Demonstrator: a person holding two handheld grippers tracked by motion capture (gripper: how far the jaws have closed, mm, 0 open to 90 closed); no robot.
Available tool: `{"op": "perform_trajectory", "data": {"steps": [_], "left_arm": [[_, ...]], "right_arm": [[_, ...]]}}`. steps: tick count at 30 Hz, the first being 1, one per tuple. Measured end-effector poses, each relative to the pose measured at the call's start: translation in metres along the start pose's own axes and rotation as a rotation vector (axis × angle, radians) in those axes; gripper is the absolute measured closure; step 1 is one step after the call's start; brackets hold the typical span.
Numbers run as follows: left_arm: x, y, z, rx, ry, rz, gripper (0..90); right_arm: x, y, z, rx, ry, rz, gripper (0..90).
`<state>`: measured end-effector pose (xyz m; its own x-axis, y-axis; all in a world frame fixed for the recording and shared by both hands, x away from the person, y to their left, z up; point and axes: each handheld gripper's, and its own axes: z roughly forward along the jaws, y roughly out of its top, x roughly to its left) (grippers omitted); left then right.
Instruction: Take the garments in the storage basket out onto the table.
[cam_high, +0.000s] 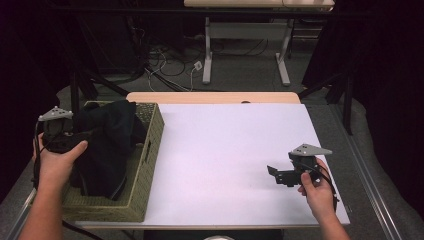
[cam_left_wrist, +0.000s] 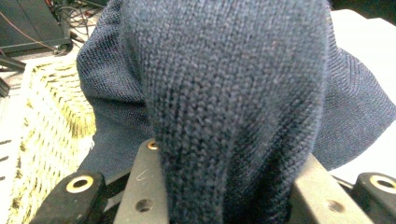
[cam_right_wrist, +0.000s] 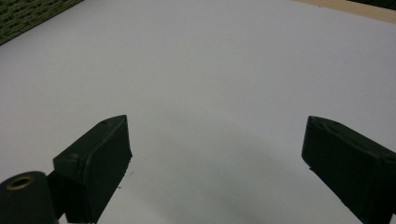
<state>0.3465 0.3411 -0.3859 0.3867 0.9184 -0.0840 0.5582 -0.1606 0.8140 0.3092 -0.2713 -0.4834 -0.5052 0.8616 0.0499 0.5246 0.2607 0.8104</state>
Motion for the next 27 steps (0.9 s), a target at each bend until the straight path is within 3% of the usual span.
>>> {"op": "perform_trajectory", "data": {"steps": [10,27], "left_arm": [[0.001,0.003,-0.010,-0.060,0.005,-0.031,70.9],[-0.004,0.009,-0.023,-0.137,0.008,-0.045,71.0]], "right_arm": [[-0.001,0.000,-0.001,0.002,-0.002,0.001,7.7],[0.000,-0.001,0.000,0.006,0.001,0.000,7.8]]}}
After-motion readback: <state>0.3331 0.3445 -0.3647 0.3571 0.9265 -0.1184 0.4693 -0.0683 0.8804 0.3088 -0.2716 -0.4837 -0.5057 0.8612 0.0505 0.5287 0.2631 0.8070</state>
